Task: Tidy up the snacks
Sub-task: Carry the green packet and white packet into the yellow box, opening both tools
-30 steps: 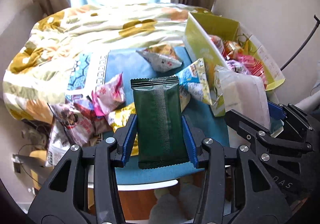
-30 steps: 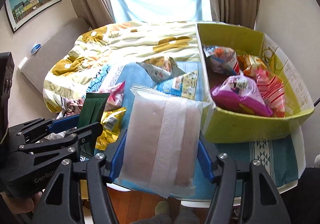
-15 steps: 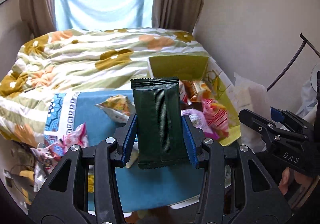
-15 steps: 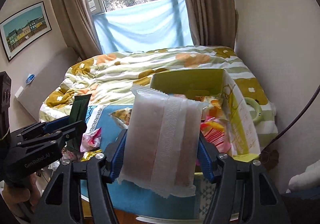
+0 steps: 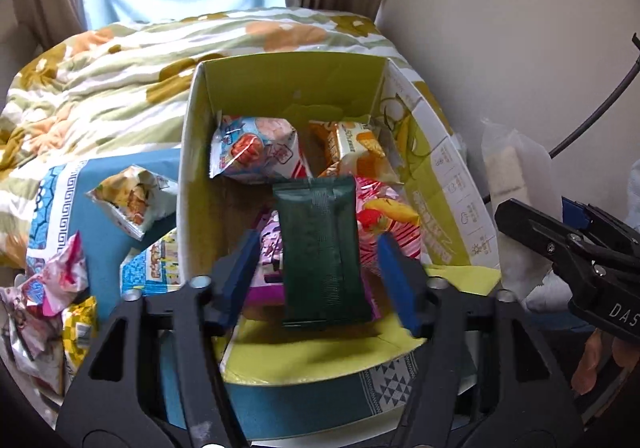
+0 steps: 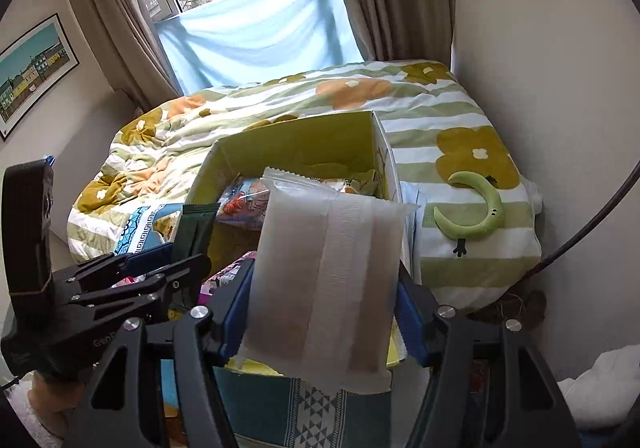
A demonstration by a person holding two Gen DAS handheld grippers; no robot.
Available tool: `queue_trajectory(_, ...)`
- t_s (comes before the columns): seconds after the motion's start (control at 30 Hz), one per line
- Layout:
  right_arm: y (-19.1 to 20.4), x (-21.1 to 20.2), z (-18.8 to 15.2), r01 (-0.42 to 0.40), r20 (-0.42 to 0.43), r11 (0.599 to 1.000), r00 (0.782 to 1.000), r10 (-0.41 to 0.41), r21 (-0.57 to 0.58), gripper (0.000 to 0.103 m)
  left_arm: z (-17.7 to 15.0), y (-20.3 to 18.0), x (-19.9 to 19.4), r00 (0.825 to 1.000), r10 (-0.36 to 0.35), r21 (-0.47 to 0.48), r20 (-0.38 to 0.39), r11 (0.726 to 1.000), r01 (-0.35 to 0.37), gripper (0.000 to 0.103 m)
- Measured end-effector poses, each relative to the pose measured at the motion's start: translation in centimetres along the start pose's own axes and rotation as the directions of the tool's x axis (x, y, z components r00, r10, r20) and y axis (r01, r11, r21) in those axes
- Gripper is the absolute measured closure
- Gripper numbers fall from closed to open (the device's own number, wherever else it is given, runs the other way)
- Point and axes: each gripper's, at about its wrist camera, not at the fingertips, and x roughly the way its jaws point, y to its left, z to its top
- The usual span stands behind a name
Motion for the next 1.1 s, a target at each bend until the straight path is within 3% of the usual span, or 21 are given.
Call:
queue_trajectory(0.03, -0.4, 0.3, 0.1, -0.009, -0.005, 1.0, 1.0, 0.009, -0.005, 0.044, -0.4, 0.1, -0.2, 1.0, 0.022, -0.006, 0.011, 1.0, -0.022, 0.001)
queue_trajectory(0.23, -1.0, 2.2, 0.1, -0.049, -0.045, 0.999, 0.998, 0.049, -0.02, 0.044, -1.6, 1.9, -1.4, 0.995, 0.096, -0.032, 0.012, 0.995, -0.096, 0.0)
queue_trajectory(0.43, 0.0, 2.8, -0.5, -0.071, -0.076, 0.997, 0.995, 0.068, -0.037, 0.044, -2.2, 4.3, -2.8, 0.996, 0.086, -0.097, 0.022, 0.992, -0.084, 0.0)
queue_trajectory(0.77, 1.1, 5.4, -0.2, -0.072, -0.112, 0.996, 0.991, 0.067, -0.048, 0.042, -2.8, 5.1, -3.9, 0.991, 0.133, -0.085, 0.026, 0.988, -0.13, 0.0)
queue_trajectory(0.8, 1.0, 5.7, -0.5, -0.061, -0.116, 0.997, 0.992, 0.056, -0.041, 0.037, -3.0, 5.1, -3.6, 0.991, 0.134, -0.082, 0.015, 0.988, -0.132, 0.0)
queue_trajectory(0.9, 0.5, 6.0, -1.6, -0.037, -0.127, 0.999, 0.991, 0.032, -0.035, 0.0, -3.9, 5.1, -2.8, 0.99, 0.138, -0.074, -0.01, 0.988, -0.138, 0.0)
queue_trajectory(1.1, -0.2, 5.5, -3.4, -0.039, -0.112, 0.999, 0.993, 0.035, -0.031, 0.0, -5.0, 4.6, -2.9, 0.992, 0.123, -0.074, -0.009, 0.99, -0.124, 0.0)
